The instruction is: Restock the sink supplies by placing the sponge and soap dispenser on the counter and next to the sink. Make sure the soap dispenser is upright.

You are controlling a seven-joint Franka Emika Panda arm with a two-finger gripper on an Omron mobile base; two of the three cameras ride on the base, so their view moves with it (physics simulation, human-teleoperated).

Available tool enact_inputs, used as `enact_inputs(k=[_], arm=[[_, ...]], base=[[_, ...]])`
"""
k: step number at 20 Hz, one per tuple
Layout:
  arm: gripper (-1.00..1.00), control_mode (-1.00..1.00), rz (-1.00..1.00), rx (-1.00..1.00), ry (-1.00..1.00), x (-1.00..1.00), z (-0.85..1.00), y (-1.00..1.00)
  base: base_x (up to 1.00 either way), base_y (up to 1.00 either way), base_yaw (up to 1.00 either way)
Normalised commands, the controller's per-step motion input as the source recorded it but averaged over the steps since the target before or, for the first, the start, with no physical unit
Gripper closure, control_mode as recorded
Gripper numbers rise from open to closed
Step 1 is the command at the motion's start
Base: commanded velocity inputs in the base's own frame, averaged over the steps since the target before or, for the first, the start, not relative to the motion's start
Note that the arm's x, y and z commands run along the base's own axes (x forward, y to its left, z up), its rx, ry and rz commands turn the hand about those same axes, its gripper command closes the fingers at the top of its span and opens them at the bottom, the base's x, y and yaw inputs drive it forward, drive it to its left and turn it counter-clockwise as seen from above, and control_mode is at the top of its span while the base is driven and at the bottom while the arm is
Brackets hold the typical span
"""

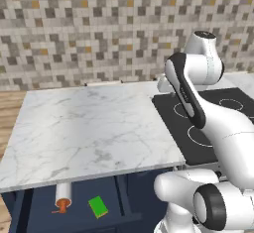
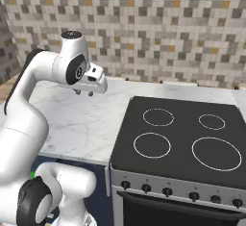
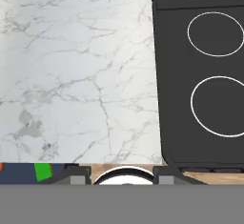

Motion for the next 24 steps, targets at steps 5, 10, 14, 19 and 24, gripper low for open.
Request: enact_inputs(k=[5, 10, 14, 19, 24], arm=[[-1.00, 1.00, 0.00, 0.00, 0.00, -0.01, 0.00, 0.00], [-1.00, 1.00, 0.00, 0.00, 0.00, 0.00, 0.00, 0.00], [-1.00, 1.00, 0.00, 0.00, 0.00, 0.00, 0.00, 0.00], [-1.00, 1.00, 0.00, 0.00, 0.00, 0.00, 0.00, 0.00], [-1.00, 1.00, 0.00, 0.00, 0.00, 0.00, 0.00, 0.00]], base=[[-0.24, -0.08, 0.12], [-0.84, -0.56, 0.54], [-0.19, -0.41, 0.75], [0.25, -0.04, 0.69], [0.43, -0.37, 0.52]])
